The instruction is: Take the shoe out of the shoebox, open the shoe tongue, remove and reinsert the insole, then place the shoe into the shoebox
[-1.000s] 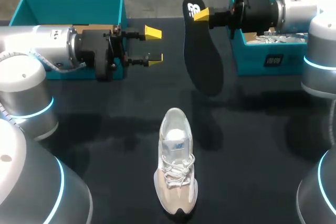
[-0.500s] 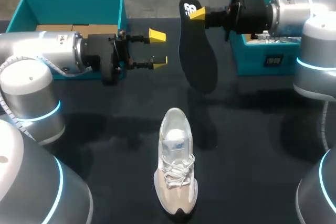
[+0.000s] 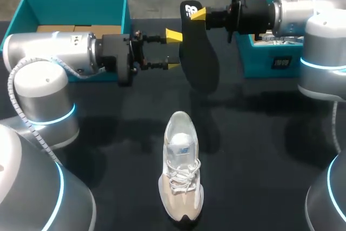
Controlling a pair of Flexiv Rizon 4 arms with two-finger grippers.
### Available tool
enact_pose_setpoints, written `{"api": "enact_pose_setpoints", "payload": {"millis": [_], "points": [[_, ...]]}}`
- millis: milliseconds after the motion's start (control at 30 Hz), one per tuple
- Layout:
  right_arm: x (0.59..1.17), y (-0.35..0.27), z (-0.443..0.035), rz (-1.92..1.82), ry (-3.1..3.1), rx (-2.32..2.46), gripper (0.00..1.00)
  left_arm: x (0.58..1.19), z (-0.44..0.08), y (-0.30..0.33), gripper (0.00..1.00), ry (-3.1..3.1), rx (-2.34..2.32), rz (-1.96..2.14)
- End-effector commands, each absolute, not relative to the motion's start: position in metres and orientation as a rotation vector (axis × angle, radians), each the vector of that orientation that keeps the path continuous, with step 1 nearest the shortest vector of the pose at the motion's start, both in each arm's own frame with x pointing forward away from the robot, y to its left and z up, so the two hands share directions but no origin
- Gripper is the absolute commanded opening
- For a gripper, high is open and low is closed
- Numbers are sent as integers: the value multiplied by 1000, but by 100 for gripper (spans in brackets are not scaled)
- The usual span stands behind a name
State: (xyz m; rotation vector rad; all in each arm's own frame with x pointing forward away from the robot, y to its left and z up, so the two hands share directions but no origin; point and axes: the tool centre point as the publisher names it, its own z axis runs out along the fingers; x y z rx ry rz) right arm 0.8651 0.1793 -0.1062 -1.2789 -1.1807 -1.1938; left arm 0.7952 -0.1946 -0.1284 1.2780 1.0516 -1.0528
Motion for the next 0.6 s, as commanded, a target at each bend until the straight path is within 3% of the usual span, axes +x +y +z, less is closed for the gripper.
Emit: {"api": "enact_pose_setpoints", "payload": {"millis": [33,600], "points": [[865,180,-106,-1193,-1182,-1281,0,795,-129,-195,100,1052,1280,-1051],[865,180,-106,-1193,-1182,-1281,0,805,-132,-216,100,1095,1203,-1070]]}}
